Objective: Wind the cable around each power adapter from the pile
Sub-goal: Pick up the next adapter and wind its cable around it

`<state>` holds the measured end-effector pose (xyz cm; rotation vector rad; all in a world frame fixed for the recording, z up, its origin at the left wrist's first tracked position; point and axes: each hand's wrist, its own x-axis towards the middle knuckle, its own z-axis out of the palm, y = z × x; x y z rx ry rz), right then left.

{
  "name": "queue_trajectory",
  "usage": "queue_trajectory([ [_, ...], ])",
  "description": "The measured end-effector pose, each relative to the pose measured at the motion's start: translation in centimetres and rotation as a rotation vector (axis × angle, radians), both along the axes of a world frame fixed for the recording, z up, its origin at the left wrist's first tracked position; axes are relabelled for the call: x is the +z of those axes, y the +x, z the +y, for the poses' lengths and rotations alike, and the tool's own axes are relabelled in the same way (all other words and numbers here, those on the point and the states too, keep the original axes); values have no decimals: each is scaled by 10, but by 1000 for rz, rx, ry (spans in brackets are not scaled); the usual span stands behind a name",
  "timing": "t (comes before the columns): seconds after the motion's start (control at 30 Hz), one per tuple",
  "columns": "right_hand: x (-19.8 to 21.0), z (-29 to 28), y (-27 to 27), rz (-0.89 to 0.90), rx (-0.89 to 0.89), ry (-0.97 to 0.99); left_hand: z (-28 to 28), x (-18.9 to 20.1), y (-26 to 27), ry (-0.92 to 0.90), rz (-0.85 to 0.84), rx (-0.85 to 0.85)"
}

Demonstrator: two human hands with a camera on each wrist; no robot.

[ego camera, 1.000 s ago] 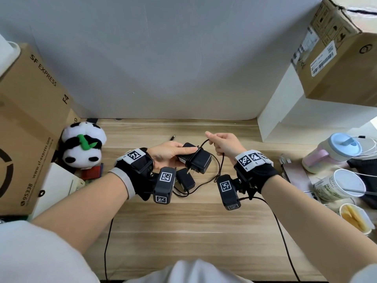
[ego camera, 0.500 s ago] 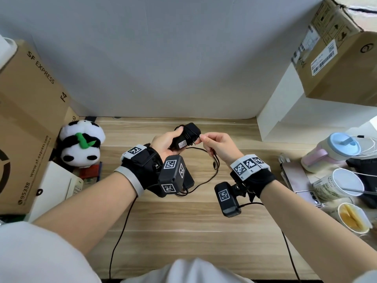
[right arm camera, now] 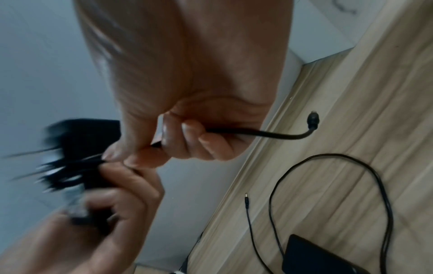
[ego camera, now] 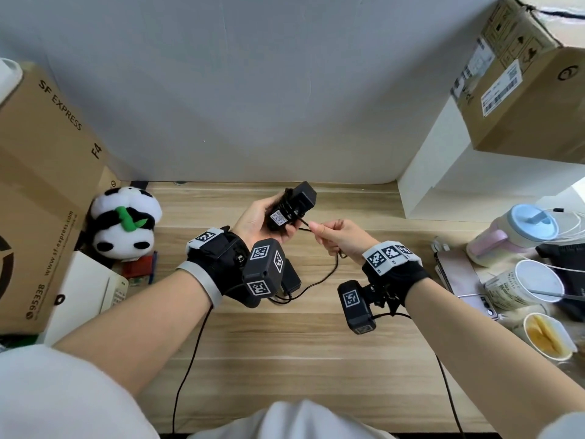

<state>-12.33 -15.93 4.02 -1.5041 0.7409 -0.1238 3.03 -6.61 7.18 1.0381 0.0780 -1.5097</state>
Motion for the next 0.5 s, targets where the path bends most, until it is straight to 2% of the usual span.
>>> queue_trajectory([
  [0.07, -1, -4, -2, 43, 4, 42, 3, 5, 3, -16, -42, -145],
  [0.2, 7, -16, -3, 91, -118, 96, 9, 9, 4, 73, -356, -463],
  [0.33, 23, -23, 7, 33, -150, 111, 9, 5, -2, 101, -506, -655],
  [0.4, 34, -21, 12, -8, -139, 130, 7, 5, -7, 111, -569, -674],
  [0.5, 47, -15, 17, -53, -107, 113, 3, -2, -3, 143, -729, -548],
])
